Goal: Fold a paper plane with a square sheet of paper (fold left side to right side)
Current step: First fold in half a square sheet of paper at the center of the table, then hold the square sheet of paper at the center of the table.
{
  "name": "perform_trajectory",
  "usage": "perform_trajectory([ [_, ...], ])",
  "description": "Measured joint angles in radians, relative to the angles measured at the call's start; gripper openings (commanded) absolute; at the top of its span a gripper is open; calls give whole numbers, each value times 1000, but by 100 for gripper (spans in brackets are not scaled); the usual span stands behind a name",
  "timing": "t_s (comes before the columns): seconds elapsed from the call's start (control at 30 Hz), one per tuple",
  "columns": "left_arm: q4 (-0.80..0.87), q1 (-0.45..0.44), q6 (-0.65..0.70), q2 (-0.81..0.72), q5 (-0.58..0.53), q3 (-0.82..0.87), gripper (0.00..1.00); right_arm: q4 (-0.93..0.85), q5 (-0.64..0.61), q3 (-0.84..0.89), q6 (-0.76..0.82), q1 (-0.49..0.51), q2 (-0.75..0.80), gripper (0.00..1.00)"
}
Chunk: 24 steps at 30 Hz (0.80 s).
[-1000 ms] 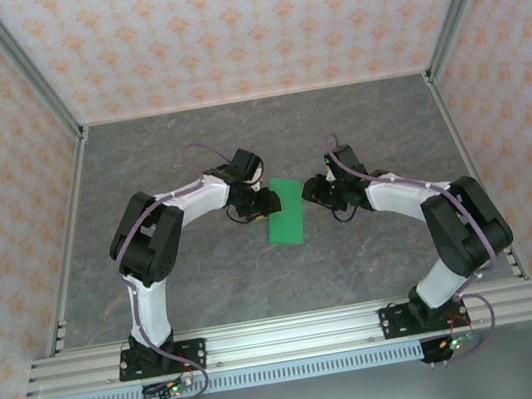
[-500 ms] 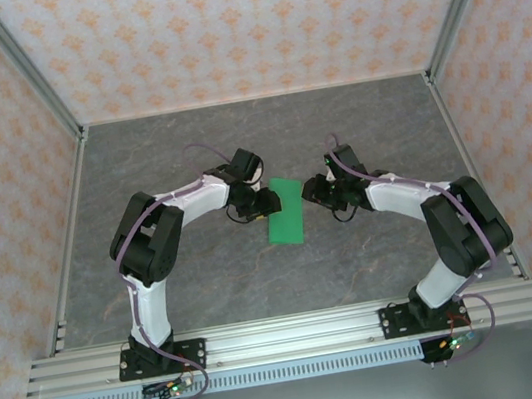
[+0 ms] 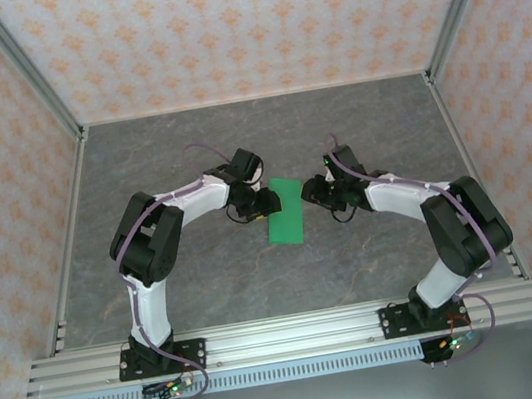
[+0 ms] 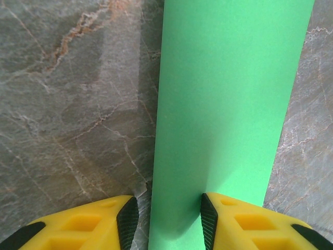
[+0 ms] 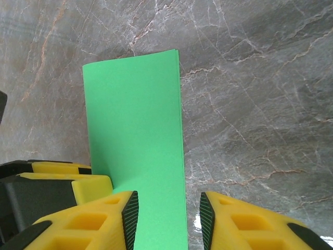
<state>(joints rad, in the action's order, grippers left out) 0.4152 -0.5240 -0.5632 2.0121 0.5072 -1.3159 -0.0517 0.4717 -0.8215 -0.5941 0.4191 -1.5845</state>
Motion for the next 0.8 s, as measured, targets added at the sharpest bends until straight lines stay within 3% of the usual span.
perform_trajectory([
  [0.37, 0, 0, 8, 0, 0, 0, 42, 23, 10, 0, -20, 19, -23, 39],
  [0.67, 0, 0, 8, 0, 0, 0, 42, 139, 60, 0, -100, 19, -89, 16],
  [0.8, 0, 0, 8, 0, 0, 0, 42, 165, 78, 0, -124, 20, -135, 12],
])
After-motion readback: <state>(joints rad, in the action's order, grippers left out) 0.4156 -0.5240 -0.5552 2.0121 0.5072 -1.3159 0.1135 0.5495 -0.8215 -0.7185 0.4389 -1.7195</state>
